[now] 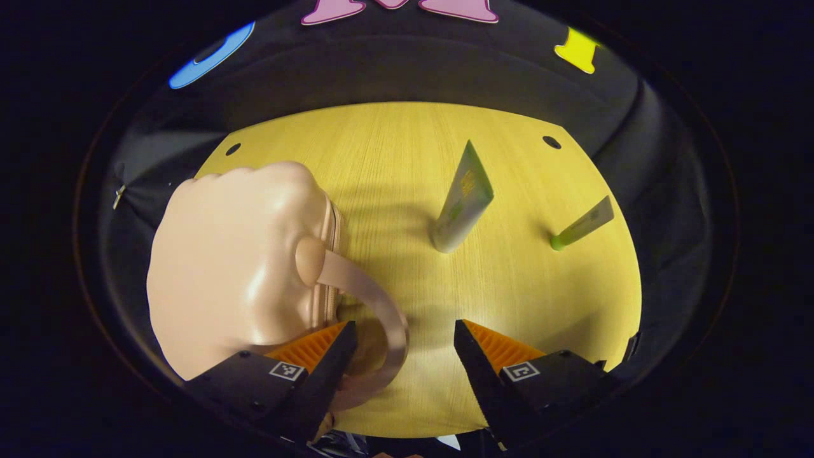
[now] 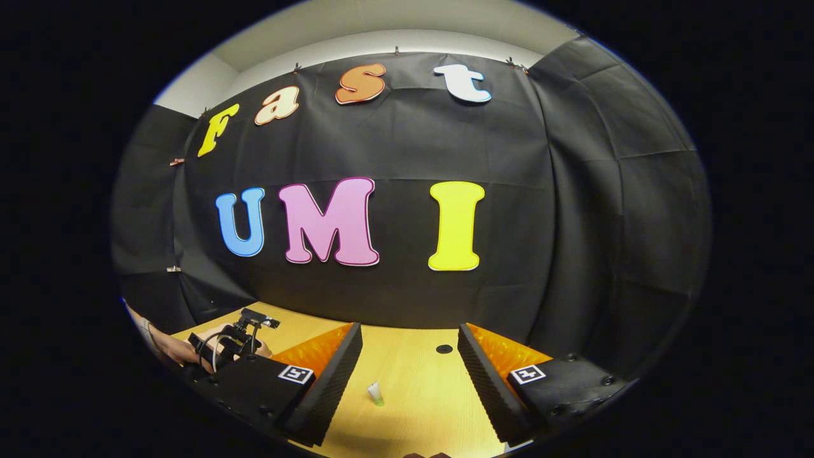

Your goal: First open the suitcase, pack the skin care products into it, and then close the suitcase.

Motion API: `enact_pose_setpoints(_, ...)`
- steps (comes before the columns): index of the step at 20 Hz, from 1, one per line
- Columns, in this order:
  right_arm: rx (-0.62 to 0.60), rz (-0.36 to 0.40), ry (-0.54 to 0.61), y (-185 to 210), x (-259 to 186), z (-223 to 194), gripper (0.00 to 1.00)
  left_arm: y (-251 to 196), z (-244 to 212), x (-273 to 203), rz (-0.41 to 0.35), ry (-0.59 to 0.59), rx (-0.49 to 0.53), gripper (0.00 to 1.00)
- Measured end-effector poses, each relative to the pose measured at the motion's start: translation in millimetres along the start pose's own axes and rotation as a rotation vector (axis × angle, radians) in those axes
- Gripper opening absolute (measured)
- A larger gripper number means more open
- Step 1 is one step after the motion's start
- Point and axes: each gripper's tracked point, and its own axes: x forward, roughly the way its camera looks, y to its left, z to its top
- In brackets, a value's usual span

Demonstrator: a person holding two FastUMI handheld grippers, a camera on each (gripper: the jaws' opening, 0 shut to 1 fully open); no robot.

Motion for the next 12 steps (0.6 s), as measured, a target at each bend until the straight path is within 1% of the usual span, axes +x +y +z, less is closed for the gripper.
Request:
enact_pose_setpoints(2, -0.006, -0.005, -0.002, -3.2, 0.7, 0.2, 0.96, -0.7, -0.6, 9.8, -0.002, 0.013, 0.018, 0.93)
enact_pose_setpoints(4, -0.003, -0.004, 0.007, -4.7, 1.1, -5.3, 0.96, -10.6, -8.4, 16.4, -0.053, 0.057, 0.057, 0.9)
enact_pose_setpoints(5, 0.007, 0.003, 0.014, -3.5, 0.7, -9.6, 0.95, -10.9, -13.6, 18.1, -0.063, 0.08, 0.069, 0.82)
enact_pose_setpoints(6, 0.017, 0.006, 0.023, -3.0, 1.5, -12.2, 0.95, -3.5, -11.8, 20.4, -0.038, 0.071, 0.08, 0.64)
enact_pose_setpoints(7, 0.024, 0.008, 0.032, -3.3, 1.6, -15.3, 0.96, 4.6, -8.6, 19.2, -0.016, 0.055, 0.087, 0.43)
enact_pose_setpoints(8, 0.026, 0.008, 0.04, -3.0, 1.6, -17.7, 0.95, 2.0, -4.6, 16.5, -0.044, 0.052, 0.074, 0.22)
enact_pose_setpoints(9, 0.025, 0.008, 0.041, -2.8, 2.7, -17.5, 0.96, -0.2, -6.2, 8.9, -0.067, 0.051, 0.077, 0.18)
enact_pose_setpoints(10, 0.023, 0.012, 0.037, -1.3, 4.0, -16.2, 0.96, 0.1, -1.7, 3.6, -0.081, 0.046, 0.094, 0.18)
enact_pose_setpoints(12, 0.021, 0.027, 0.036, 3.8, 7.5, -15.4, 0.96, 3.9, 4.1, -8.3, -0.071, 0.038, 0.141, 0.17)
